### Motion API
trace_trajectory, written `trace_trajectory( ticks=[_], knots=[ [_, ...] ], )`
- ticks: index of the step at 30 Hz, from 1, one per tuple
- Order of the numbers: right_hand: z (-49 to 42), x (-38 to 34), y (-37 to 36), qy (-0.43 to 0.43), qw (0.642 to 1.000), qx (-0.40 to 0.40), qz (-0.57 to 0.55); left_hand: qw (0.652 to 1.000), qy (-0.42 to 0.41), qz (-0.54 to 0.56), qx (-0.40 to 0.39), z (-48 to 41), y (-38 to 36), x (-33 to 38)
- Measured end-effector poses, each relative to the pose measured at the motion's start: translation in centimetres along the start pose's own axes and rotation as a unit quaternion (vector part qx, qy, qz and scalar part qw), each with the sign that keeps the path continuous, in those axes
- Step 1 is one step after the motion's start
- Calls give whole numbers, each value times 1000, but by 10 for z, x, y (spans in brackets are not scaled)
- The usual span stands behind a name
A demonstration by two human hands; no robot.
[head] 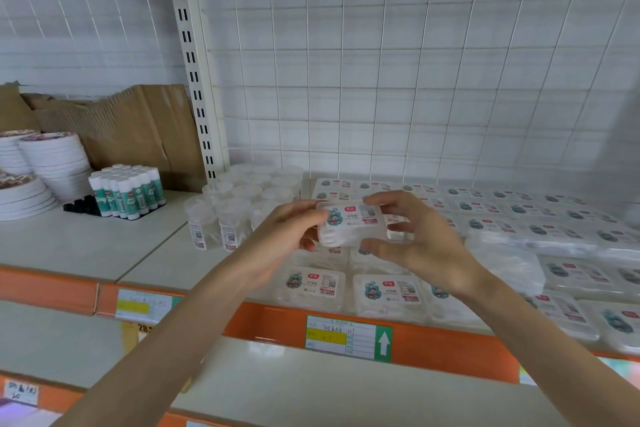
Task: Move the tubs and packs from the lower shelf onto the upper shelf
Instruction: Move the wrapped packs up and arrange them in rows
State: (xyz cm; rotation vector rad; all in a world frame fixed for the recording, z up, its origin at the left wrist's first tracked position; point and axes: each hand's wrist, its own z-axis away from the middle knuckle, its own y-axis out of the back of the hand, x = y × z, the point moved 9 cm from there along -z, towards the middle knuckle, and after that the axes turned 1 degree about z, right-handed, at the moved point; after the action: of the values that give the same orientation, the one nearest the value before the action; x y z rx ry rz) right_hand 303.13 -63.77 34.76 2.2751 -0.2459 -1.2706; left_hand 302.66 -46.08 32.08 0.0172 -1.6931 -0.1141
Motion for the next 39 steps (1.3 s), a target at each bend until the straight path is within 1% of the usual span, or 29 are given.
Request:
trace_trajectory(
  ticks=[2, 4, 5, 7, 8, 10, 12, 14, 16, 21, 29, 34, 39],
  knots=[
    [1, -4, -1, 32, 998, 0, 52, 1000, 7, 8, 8, 2, 3, -2],
    [1, -4, -3, 36, 995, 8, 92, 999, 15, 4, 30, 5, 7, -6],
    [0, -4, -3, 36, 994, 15, 106, 999, 13, -22, 47, 8, 11, -7],
    [-1, -2, -3, 28, 993, 29, 114, 988, -24, -126, 89, 18, 21, -6],
    [-2, 0, -4, 18, 993, 30, 109, 975, -55, -188, 105, 26, 25, -4],
    [-5, 4, -9, -7, 994, 17, 106, 939, -127, -294, 124, 48, 28, 2],
    [-7, 10, -15, -28, 994, 1, 109, 904, -191, -368, 108, 67, 21, 4],
    [-9, 15, -20, -42, 994, -4, 101, 880, -223, -413, 72, 78, 12, -1],
    [-10, 16, -26, -49, 994, -11, 102, 875, -235, -419, 57, 83, 6, -7],
    [-14, 18, -42, -48, 987, -37, 147, 883, -235, -400, 63, 81, 4, -16],
    [-13, 15, -48, -19, 977, -37, 209, 877, -251, -405, 61, 79, 4, -16],
    [-15, 10, -50, -16, 962, -42, 268, 876, -251, -407, 60, 78, 2, -16],
    [-15, 10, -51, -17, 959, -43, 278, 877, -247, -408, 57, 79, 1, -16]
  ],
)
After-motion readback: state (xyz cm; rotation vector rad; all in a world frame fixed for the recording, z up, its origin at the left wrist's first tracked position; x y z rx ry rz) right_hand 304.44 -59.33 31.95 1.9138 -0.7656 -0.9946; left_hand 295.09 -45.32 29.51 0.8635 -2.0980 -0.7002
